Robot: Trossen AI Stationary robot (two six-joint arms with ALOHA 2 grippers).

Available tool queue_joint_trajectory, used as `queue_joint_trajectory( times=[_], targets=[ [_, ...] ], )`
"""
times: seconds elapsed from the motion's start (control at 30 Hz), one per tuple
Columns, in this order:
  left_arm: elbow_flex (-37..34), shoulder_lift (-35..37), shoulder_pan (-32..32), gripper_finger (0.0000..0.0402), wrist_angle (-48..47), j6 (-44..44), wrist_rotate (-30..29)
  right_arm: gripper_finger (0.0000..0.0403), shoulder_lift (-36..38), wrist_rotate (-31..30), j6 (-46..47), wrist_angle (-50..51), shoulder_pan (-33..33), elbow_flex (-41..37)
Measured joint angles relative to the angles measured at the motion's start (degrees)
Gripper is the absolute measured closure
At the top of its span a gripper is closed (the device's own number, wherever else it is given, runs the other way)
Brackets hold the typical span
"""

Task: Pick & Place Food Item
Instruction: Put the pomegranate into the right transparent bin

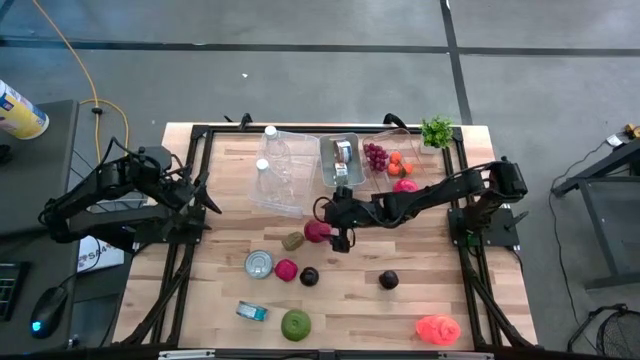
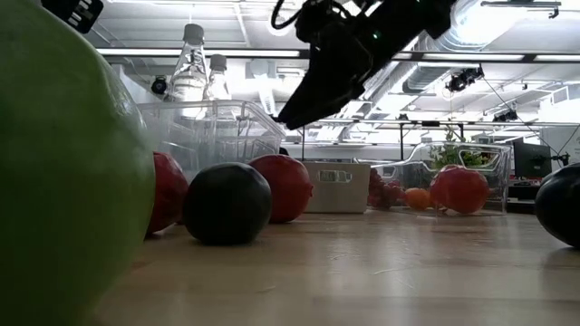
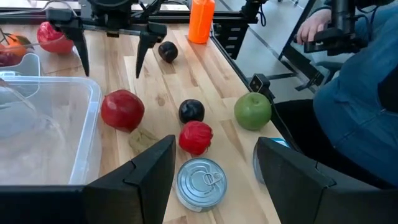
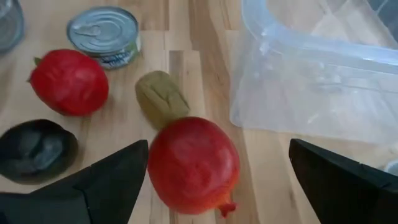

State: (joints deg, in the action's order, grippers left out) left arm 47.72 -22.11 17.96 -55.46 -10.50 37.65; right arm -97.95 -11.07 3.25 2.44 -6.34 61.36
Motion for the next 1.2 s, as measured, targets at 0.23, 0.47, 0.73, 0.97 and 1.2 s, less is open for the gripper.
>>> queue_joint_trajectory(
  times=[0.23,0.47,0.73,0.97,1.2],
  targets=[
    [-2.2,0.0,0.0,0.0181,2.2,2.6,0.1,0.0026,-2.2,3.6,-0.8,-7.5,0.0,-2.5],
    [-5.8,0.0,-0.1,0.0181,6.6,5.5,0.1,0.0027,-10.4,3.3,-8.4,-16.7,-0.5,-2.6],
    [-5.9,0.4,-0.1,0.0181,8.5,6.1,0.1,0.0027,-11.1,2.1,-8.9,-15.2,-0.4,-2.5],
    [-5.9,0.4,-0.1,0.0181,8.8,6.1,0.0,0.0027,-13.4,6.8,-2.4,-14.7,1.2,-2.3],
    [-5.9,0.4,-0.1,0.0181,8.8,6.2,0.0,0.0038,-13.9,7.6,-2.0,-15.2,1.3,-2.3]
  ],
)
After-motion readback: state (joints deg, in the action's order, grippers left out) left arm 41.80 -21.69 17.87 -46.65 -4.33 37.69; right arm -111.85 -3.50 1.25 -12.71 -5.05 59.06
